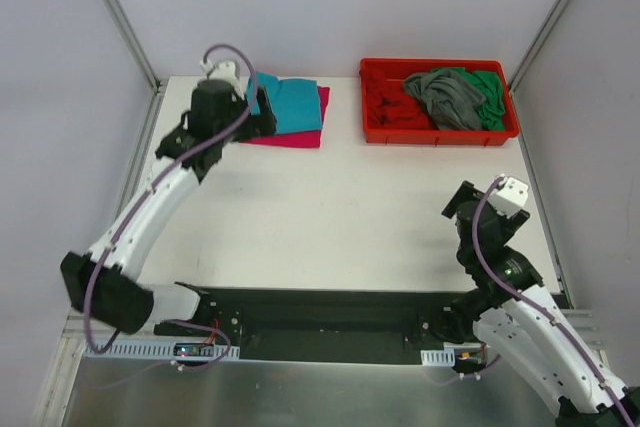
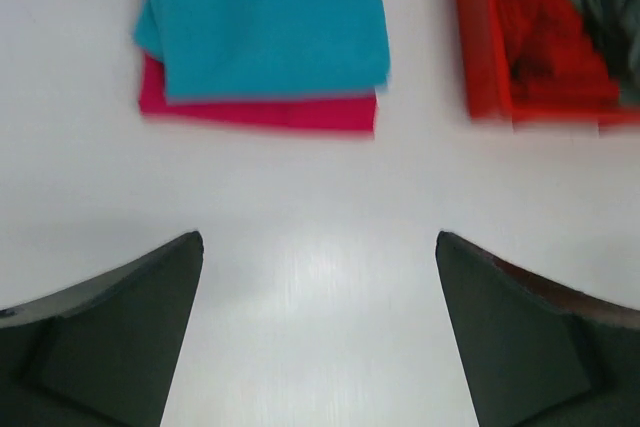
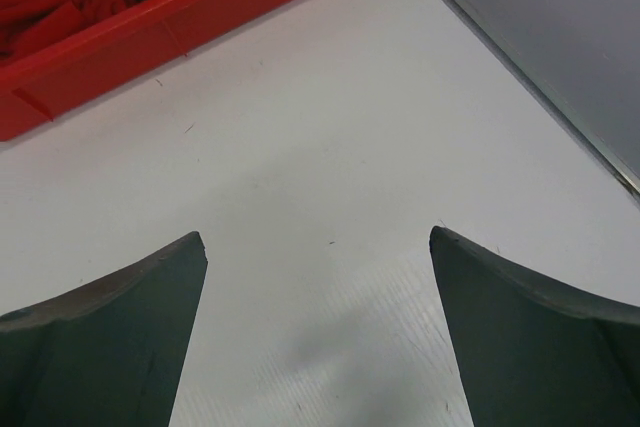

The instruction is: Fold and stack the t-shirts

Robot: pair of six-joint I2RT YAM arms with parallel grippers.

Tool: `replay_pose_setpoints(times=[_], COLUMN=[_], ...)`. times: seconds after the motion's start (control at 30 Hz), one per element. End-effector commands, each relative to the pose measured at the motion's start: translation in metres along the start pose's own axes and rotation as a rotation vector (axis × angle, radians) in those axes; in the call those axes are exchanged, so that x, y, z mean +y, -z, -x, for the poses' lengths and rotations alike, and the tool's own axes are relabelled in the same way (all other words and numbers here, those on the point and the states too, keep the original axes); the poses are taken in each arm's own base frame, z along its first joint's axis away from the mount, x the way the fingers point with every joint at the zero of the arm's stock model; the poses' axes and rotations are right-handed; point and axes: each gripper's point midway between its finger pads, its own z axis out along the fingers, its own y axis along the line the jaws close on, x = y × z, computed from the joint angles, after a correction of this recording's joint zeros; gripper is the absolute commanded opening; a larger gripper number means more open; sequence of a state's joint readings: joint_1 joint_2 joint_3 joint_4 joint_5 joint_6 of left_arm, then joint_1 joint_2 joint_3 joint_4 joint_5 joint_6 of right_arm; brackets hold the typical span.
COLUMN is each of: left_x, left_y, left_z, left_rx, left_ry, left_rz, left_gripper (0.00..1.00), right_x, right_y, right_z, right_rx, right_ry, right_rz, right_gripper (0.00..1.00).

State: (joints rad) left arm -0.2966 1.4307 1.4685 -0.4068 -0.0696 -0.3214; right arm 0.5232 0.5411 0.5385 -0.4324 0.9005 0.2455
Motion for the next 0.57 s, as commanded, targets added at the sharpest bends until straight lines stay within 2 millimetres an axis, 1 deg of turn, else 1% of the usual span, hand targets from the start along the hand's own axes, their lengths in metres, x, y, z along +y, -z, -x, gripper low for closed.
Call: replay_pose_setpoints(times=[0.0, 0.03, 0.07, 0.1, 0.13, 0.2, 0.23, 0.33, 0.43, 0.53], left_x=[-0.010, -0.009, -0.005, 0.007, 0.018, 0.040, 0.046, 0.050, 0.060, 0.063], left_y=[0.042, 0.048, 0.058, 0.064, 0.064, 0.066, 0.070, 0.080, 0.084, 0.084], left_z=[-0.082, -0.104, -0.119, -0.142, -0.159, -0.174, -0.176, -0.178, -0.176, -0.178], left_rx=[-0.042, -0.027, -0.028, -0.021, -0.010, -0.033, -0.035, -0.048, -0.092, -0.087], left_ry=[0.083, 0.116, 0.152, 0.175, 0.196, 0.203, 0.192, 0.171, 0.183, 0.149], left_rz=[-0.075, -0.114, -0.134, -0.123, -0.100, -0.021, -0.002, -0.009, 0.026, 0.034], left_gripper=[0.99, 0.99, 0.99, 0.99, 0.99, 0.99, 0.99, 0.99, 0.99, 0.99], right_x=[0.001, 0.003, 0.007, 0.010, 0.014, 0.021, 0.023, 0.027, 0.028, 0.029], right_y=[0.002, 0.003, 0.003, 0.003, 0.002, 0.002, 0.001, -0.001, -0.002, -0.003], right_z=[-0.002, -0.003, -0.002, -0.004, -0.006, -0.008, -0.009, -0.013, -0.015, -0.016], right_rx=[-0.007, -0.006, -0.008, -0.004, -0.001, 0.006, 0.008, 0.019, 0.027, 0.034], right_ry=[-0.027, -0.024, -0.020, -0.016, -0.011, -0.017, -0.017, -0.009, 0.002, 0.017], right_rz=[0.036, 0.054, 0.073, 0.094, 0.114, 0.144, 0.148, 0.156, 0.153, 0.148], right_gripper=[0.96, 0.96, 0.96, 0.96, 0.96, 0.96, 0.96, 0.96, 0.96, 0.96])
